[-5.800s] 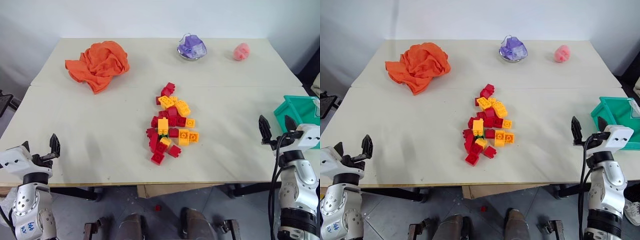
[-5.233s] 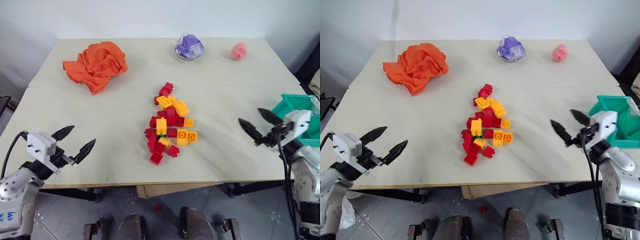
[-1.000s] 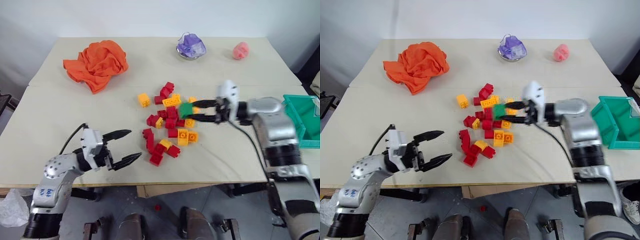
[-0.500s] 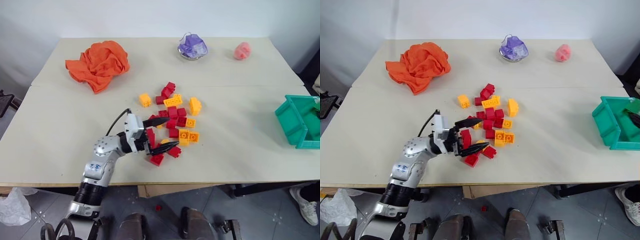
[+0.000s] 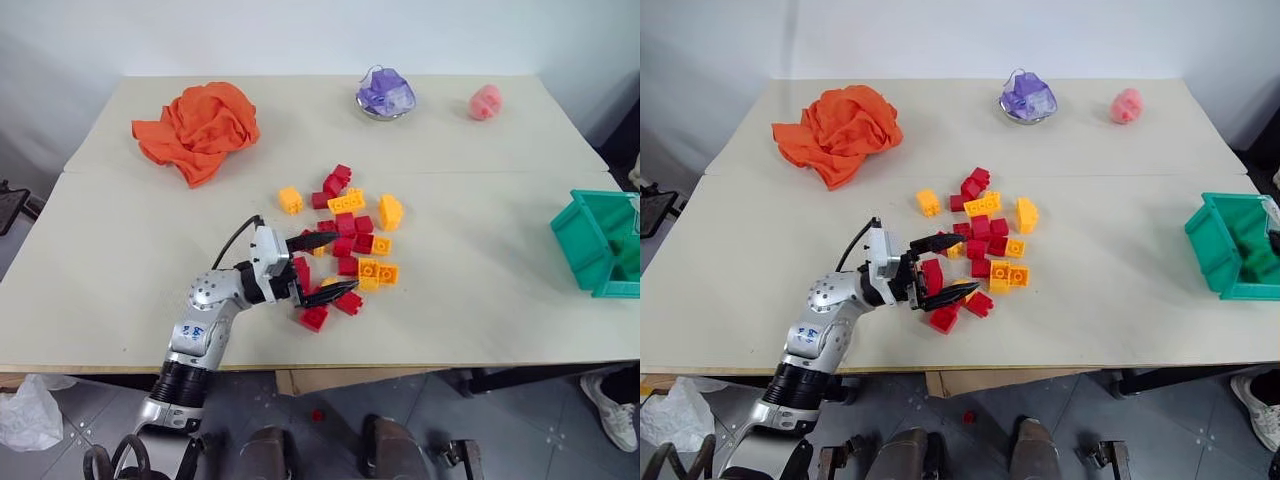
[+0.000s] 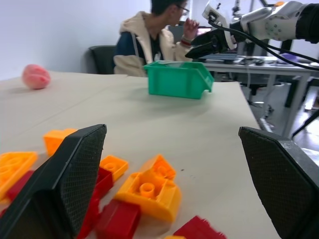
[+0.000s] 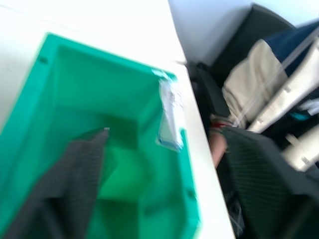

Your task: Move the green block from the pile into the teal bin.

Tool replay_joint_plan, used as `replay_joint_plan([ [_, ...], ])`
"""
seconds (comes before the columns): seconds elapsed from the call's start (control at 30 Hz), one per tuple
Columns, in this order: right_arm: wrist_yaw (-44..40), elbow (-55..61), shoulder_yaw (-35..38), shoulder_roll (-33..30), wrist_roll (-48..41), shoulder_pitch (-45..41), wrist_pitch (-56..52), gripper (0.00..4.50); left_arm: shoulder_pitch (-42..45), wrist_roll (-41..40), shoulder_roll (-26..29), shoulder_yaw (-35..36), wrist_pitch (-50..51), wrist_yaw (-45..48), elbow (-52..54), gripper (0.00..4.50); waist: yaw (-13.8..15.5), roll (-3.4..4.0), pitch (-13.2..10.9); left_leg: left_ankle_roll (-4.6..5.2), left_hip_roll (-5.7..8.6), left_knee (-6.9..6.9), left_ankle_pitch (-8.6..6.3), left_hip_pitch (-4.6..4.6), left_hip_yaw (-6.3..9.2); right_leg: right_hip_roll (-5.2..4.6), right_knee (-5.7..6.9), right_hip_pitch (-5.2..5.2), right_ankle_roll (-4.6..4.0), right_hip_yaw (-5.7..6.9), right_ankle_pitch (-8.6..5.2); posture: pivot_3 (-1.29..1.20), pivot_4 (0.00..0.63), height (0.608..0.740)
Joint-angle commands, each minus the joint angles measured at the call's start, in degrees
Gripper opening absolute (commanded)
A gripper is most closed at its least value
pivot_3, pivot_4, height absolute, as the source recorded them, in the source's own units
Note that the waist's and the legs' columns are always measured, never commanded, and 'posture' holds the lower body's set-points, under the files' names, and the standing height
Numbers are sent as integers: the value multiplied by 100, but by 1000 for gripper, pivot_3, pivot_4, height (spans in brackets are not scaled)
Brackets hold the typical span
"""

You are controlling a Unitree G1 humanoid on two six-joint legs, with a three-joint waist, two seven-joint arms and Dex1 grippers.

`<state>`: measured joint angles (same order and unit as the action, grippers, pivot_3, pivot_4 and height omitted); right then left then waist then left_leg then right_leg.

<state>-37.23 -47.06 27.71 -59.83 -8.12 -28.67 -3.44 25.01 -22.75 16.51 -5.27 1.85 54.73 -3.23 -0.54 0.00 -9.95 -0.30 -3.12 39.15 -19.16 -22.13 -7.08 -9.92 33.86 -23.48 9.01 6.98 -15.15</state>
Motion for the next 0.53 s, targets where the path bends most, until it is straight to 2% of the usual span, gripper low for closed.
replay_joint_plan([
  [0.03,-273,28,-136,10,-112,-231,502,4478,-106,156,227,270,-181,-179,83,4500,9,0,0,0,0,0,0,0,0,0,0,0,0,0,0,0,150,740],
  [0.13,-874,355,-183,237,-462,-264,876,4478,-147,244,441,572,-365,-371,-62,4500,10,0,0,0,-2,0,0,0,1,1,0,-1,0,1,0,0,150,740],
  [0.2,-1646,1035,-273,599,-960,-48,951,4478,-257,220,646,839,-374,-464,-101,4500,3,0,0,0,-2,0,0,1,1,1,0,1,0,1,0,0,150,740],
  [0.3,-2271,1972,-418,1008,-1436,358,737,4478,-443,224,880,1079,-395,-522,-107,4500,13,0,0,-1,-5,-3,0,0,4,4,0,0,0,4,0,0,150,740],
  [0.43,-2441,3214,-898,1785,-1716,1224,503,4478,-830,398,1200,1392,-460,-789,-137,4500,63,-1,0,-1,-6,-1,0,-1,14,3,2,4,0,13,0,0,150,740],
  [0.53,-2363,3728,-1224,2065,-1583,1704,458,4478,-1038,538,1259,1493,-586,-1005,-4,4500,107,-1,0,0,-4,5,0,-6,17,2,1,6,0,14,0,0,150,740],
])
